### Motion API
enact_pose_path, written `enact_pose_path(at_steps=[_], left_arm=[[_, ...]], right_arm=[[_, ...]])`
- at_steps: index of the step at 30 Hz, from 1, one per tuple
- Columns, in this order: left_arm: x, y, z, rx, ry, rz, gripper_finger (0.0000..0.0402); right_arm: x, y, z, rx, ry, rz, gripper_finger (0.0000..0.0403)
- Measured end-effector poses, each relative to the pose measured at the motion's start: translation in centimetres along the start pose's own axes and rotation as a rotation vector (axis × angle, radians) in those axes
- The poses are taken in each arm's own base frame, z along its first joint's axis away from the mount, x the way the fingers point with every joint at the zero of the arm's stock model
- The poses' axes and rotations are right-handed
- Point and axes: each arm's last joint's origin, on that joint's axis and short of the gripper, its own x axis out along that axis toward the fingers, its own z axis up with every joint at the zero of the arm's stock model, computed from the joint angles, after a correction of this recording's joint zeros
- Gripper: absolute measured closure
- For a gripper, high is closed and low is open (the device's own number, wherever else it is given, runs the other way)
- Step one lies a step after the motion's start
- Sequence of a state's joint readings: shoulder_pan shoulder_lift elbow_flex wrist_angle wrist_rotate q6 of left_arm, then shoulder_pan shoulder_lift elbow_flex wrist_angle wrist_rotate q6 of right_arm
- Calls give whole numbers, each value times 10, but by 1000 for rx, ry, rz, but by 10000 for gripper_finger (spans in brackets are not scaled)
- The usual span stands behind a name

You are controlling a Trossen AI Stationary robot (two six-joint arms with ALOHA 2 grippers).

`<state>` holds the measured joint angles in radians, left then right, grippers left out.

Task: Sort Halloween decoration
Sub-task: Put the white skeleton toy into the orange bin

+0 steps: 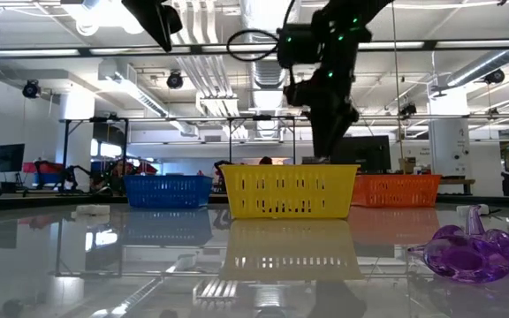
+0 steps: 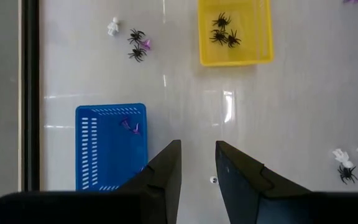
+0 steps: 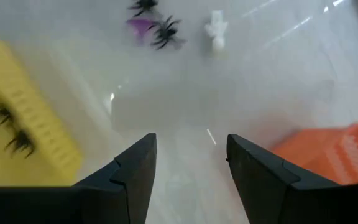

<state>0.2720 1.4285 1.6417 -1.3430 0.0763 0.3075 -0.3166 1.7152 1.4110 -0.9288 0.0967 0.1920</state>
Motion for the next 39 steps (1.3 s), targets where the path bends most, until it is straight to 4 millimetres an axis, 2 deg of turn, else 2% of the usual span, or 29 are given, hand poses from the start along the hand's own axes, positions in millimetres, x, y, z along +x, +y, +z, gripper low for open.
enact_pose_path(at_steps=[8, 19, 26, 39], left_arm=[[-3, 0, -2, -37, 0, 17, 320], [-3, 0, -2, -77, 4, 18, 320], [-3, 0, -3, -108, 9, 17, 320], [-3, 1, -3, -135, 22, 75, 320]], right_arm=[[30, -22, 36, -59, 8, 58, 215], [75, -50, 67, -79, 49, 62, 215], [86, -59, 72, -61, 88, 168, 216], [106, -60, 70, -70, 120, 175, 222]])
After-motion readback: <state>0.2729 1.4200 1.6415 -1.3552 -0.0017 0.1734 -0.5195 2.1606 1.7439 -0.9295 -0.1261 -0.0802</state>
